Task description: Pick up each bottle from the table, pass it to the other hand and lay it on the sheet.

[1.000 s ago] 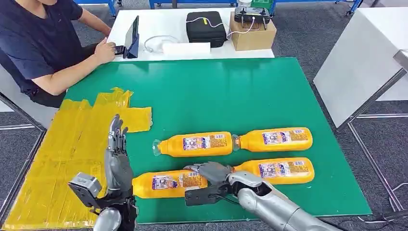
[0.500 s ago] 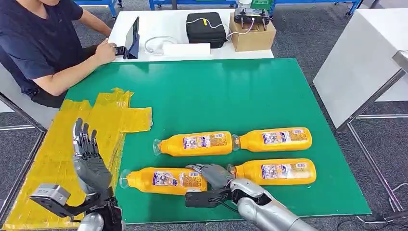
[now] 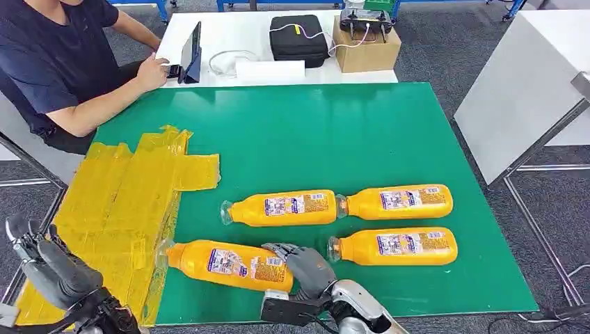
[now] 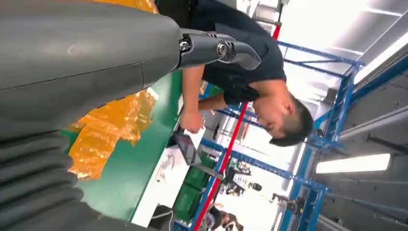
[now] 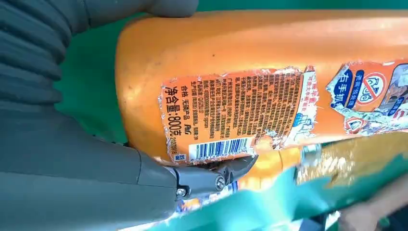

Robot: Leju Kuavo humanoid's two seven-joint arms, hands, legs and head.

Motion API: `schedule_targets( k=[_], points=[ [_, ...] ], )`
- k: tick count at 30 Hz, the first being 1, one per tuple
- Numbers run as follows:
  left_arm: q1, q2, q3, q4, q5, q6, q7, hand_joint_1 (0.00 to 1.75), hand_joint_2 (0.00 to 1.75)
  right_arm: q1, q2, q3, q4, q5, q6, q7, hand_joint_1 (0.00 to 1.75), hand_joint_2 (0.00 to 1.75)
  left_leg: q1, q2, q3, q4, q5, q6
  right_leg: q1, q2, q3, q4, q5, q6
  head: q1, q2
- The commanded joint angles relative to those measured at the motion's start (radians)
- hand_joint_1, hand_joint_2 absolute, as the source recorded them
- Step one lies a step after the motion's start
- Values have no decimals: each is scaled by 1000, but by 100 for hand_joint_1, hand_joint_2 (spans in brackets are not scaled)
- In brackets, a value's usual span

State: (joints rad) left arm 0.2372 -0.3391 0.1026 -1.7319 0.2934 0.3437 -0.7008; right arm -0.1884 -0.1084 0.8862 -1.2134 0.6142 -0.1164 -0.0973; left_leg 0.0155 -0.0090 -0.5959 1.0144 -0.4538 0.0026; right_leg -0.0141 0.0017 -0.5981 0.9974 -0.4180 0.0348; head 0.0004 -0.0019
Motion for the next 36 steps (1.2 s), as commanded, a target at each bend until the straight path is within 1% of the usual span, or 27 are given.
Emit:
schedule_targets(
  k=[1, 15, 17, 19, 21, 24, 28, 29, 30, 31, 33, 35, 36],
  points=[
    [-7, -10, 59, -3, 2, 5, 3, 0, 175, 13, 12, -56, -31, 0, 4, -5, 175, 175, 0, 2, 1, 0, -1, 1, 0, 1, 1, 0, 0, -1, 0, 0],
    [-7, -10, 59, -3, 2, 5, 3, 0, 175, 13, 12, -56, -31, 0, 4, -5, 175, 175, 0, 2, 2, 0, -1, 1, 0, 1, 2, -1, 0, -1, 0, 0],
    [-13, -10, 65, 33, 1, 18, 41, 0, 175, 54, 32, -97, -58, -1, -16, -49, 175, 175, -1, 1, 1, 0, 0, 1, 0, 0, 1, 0, 0, 0, 0, 0],
    [-34, -10, 85, 94, 4, -33, 114, 0, 175, 107, 51, -125, -117, 14, -27, -61, 175, 175, -1, 0, 2, -1, 0, 1, 0, -1, 2, -1, 0, -1, 0, 0],
    [-52, -10, 98, 146, 24, -78, 155, 0, 175, 134, 66, -138, -160, 15, -48, -73, 175, 175, -1, -1, 3, -2, 0, 0, 0, -2, 3, -2, 0, -1, 0, 0],
    [-49, -10, 111, 155, 36, -66, 145, 0, 175, 143, 79, -155, -191, 4, -59, -86, 175, 175, -1, 0, 3, -2, 0, 0, 0, -1, 3, -1, 0, -1, 0, 0],
    [-37, -10, 109, 139, 41, -63, 148, 0, 175, 132, 86, -164, -171, -6, -51, -91, 175, 175, -1, 1, 2, -1, -1, 0, 0, 1, 1, -1, 0, -1, 0, 0],
    [-21, 24, 44, 165, 174, -197, 285, 0, 175, 177, 144, -249, -213, -117, -175, -222, 175, 175, -1, 1, 2, -1, 0, 0, -1, 0, 0, -1, 0, 0, 0, 0],
    [-6, 27, 86, 209, 375, -488, 411, 0, 175, 191, 143, -273, -246, -133, -187, -296, 175, 175, -1, 1, 2, -1, 0, 1, 0, 0, 2, -2, 0, -1, 0, 0],
    [0, 11, 112, 258, 387, -600, 419, 0, 175, 207, 140, -295, -310, -137, -165, -288, 175, 175, -1, 1, 3, -2, 0, 0, -1, 0, 1, -1, 0, -1, 0, 0],
    [5, -10, 133, 284, 394, -708, 430, 0, 175, 214, 141, -315, -341, -132, -135, -283, 175, 175, -2, 1, 4, -2, -1, 1, -1, 0, 2, -1, 0, -1, 0, 0],
    [5, -10, 133, 284, 394, -708, 430, 0, 175, 214, 141, -315, -341, -132, -135, -283, 175, 175, -2, 0, 1, -1, 0, 1, -2, 0, 1, -1, 0, 0, 0, 0],
    [5, -10, 127, 280, 396, -710, 428, 0, 175, 211, 142, -317, -331, -132, -134, -283, 175, 175, 0, 3, 2, -1, -1, 1, 0, 2, 2, -2, 0, -1, 1, 0]
  ],
)
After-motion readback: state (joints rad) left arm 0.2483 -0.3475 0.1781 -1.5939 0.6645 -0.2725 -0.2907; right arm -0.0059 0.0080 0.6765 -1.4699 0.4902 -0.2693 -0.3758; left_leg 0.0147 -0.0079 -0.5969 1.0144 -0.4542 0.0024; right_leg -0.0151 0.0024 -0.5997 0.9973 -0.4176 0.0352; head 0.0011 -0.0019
